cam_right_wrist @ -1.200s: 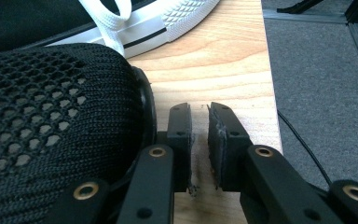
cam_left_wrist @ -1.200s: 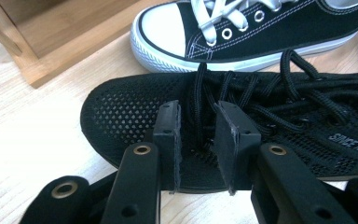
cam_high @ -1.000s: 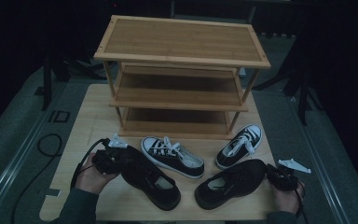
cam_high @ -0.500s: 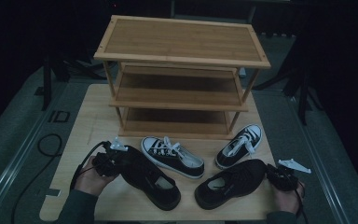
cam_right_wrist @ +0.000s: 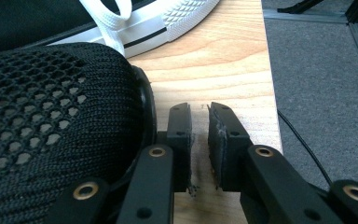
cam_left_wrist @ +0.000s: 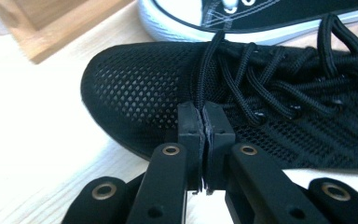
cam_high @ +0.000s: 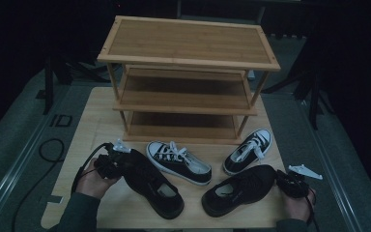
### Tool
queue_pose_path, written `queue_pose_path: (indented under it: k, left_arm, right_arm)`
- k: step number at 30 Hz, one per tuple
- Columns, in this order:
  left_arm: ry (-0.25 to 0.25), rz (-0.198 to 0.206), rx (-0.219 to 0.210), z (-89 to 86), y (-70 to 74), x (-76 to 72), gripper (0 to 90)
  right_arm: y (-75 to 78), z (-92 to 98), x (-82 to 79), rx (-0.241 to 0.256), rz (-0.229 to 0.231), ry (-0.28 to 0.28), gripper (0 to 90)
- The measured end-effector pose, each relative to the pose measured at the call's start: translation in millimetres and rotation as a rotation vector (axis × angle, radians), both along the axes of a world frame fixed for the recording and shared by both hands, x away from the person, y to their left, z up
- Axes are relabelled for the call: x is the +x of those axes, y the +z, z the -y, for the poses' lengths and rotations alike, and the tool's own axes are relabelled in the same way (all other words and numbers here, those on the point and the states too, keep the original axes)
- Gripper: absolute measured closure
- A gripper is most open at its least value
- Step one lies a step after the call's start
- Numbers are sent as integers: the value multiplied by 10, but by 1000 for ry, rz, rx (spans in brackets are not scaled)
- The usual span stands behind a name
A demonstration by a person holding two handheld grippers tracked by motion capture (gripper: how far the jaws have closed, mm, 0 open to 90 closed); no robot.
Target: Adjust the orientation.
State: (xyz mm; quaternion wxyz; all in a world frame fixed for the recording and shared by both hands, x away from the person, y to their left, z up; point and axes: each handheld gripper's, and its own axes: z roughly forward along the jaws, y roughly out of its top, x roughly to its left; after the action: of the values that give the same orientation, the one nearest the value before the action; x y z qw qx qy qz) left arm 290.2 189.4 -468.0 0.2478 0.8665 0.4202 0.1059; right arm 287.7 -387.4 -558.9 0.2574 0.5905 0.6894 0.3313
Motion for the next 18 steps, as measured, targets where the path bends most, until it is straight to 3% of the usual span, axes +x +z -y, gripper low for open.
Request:
queue_pose_path:
  k: [11,18]
  left_arm:
    - [79,6,39,-213,66,238,882]
    - [84,-16,56,-207,79,334,853]
  right_arm:
    - [0,-1,0,-1,0,0,788]
    - [0,0,0,-1,0,0,788]
